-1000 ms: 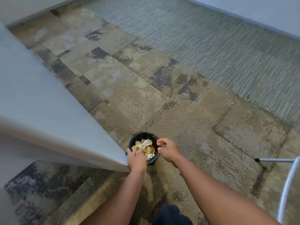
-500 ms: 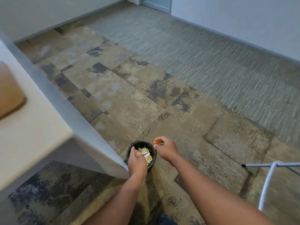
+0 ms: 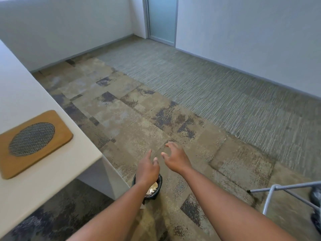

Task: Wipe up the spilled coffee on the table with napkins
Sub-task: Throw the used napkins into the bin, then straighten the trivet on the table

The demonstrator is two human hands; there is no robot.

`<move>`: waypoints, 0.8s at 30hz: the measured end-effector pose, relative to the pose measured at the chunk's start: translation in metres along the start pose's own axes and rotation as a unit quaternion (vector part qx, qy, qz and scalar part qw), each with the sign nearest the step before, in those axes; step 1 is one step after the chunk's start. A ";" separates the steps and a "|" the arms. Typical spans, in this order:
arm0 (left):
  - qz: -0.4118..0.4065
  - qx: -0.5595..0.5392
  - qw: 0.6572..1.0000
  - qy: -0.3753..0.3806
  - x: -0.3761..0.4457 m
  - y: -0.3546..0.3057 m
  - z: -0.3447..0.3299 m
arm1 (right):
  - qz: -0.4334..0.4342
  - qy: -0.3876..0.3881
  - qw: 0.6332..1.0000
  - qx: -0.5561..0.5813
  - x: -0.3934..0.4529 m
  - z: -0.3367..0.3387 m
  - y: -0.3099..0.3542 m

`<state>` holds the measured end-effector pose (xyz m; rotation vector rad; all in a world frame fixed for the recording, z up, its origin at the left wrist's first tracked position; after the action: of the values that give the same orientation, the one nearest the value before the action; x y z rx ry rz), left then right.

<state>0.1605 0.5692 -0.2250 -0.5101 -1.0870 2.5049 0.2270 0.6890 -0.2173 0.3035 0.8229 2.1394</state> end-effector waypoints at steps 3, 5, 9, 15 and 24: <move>-0.044 0.029 0.999 0.003 -0.004 -0.021 0.014 | 0.019 -0.009 0.999 -0.027 0.001 0.020 0.012; -0.072 0.050 0.996 0.003 -0.005 -0.033 0.023 | 0.038 -0.019 0.998 -0.042 0.003 0.032 0.023; -0.119 0.105 0.987 -0.031 -0.005 -0.056 0.041 | 0.086 -0.052 0.992 -0.072 0.007 0.056 0.047; -0.191 0.154 0.968 -0.059 0.002 -0.091 0.070 | 0.156 -0.091 0.976 -0.121 0.014 0.090 0.082; -0.254 0.171 0.938 -0.159 0.014 -0.120 0.140 | 0.234 -0.149 0.940 -0.197 0.020 0.113 0.148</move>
<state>0.1061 0.5661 -0.0483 0.2585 -0.7308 2.2651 0.1777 0.6871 -0.0363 0.6423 0.1380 2.5466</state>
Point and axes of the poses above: each hand's wrist, its own x-axis towards the middle knuckle, its own z-axis out of the back of the hand, y = z × x, the point moved 1 cm from there along x, towards the middle knuckle, and after that the axes turned 12 degrees about -y, right-handed, at the moved point
